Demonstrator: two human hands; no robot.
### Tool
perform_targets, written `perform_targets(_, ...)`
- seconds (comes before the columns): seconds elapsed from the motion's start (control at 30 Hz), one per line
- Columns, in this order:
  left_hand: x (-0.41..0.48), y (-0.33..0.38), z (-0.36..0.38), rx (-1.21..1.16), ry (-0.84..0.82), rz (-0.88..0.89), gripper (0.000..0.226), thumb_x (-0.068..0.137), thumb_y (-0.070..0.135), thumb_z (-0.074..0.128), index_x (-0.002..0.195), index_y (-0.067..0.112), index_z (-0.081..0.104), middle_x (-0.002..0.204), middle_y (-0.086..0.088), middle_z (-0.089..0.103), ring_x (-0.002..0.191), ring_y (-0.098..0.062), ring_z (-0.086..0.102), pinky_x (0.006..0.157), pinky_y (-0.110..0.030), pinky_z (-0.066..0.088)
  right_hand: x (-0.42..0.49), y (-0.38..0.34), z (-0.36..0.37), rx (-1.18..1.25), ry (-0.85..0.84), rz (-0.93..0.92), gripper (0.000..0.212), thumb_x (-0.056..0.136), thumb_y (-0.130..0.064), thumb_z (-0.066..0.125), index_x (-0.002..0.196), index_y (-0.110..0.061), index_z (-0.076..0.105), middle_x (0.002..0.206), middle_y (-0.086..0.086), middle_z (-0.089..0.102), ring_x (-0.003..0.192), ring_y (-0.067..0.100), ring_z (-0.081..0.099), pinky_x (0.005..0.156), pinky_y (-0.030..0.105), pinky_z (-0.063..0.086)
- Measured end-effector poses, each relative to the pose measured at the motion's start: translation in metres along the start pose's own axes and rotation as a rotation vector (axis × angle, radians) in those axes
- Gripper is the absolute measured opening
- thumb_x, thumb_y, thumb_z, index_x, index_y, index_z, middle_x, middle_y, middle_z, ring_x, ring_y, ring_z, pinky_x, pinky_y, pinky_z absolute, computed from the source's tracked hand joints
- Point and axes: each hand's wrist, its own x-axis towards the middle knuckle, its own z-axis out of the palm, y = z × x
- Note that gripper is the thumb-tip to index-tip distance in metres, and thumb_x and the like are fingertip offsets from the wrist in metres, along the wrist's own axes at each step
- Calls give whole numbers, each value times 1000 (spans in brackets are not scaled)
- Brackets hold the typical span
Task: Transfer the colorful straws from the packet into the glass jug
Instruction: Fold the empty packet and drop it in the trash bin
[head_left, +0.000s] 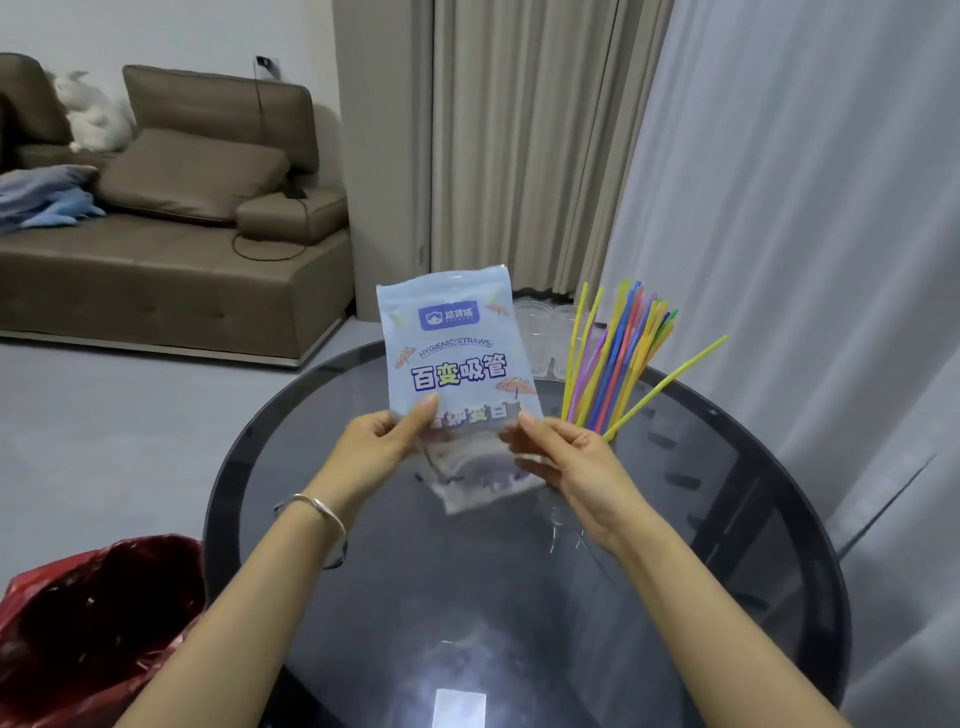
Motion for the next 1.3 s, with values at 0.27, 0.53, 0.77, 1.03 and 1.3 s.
perform_targets(0.27, -22, -13, -58, -514, -295, -409, 57, 67, 64, 61, 109, 27, 69, 116, -20, 68, 105, -41, 65, 80, -45, 58, 3, 30, 56, -41, -146, -1, 16, 93, -15, 54, 96, -9, 69, 102, 9, 70, 95, 17, 64, 92, 26, 53)
perform_targets(0.53, -29, -33, -131, -577, 171, -316, 19, 87, 7, 60, 106, 8, 62, 85, -4, 75, 61, -9, 71, 57, -18, 58, 15, 56, 130, -281, -360, -43, 16, 96, -16, 50, 110, -21, 58, 103, -2, 68, 90, 3, 66, 74, 17, 54)
perform_targets(0.77, -50, -66, -226, -389, 555, -195, 35, 85, 5, 64, 119, 4, 58, 117, -11, 64, 76, -13, 68, 60, -19, 58, 30, 90, 191, -475, -368, -133, 35, 95, -29, 51, 129, -27, 44, 121, -8, 60, 115, 7, 54, 100, 25, 40)
perform_targets(1.03, -89, -101, -310, 224, 785, -250, 37, 82, -1, 61, 118, 8, 59, 109, -19, 65, 91, -21, 60, 88, -39, 51, 36, 141, 238, -782, -459, -218, 49, 92, -44, 50, 136, -28, 40, 144, -10, 44, 133, 8, 36, 104, 25, 29)
perform_targets(1.3, -94, -130, -310, 607, 614, -334, 40, 85, 9, 60, 124, 4, 58, 118, -18, 64, 101, -28, 60, 80, -26, 43, 30, 154, 246, -889, -401, -285, 43, 92, -41, 50, 131, -22, 48, 136, -4, 52, 131, 19, 38, 111, 40, 30)
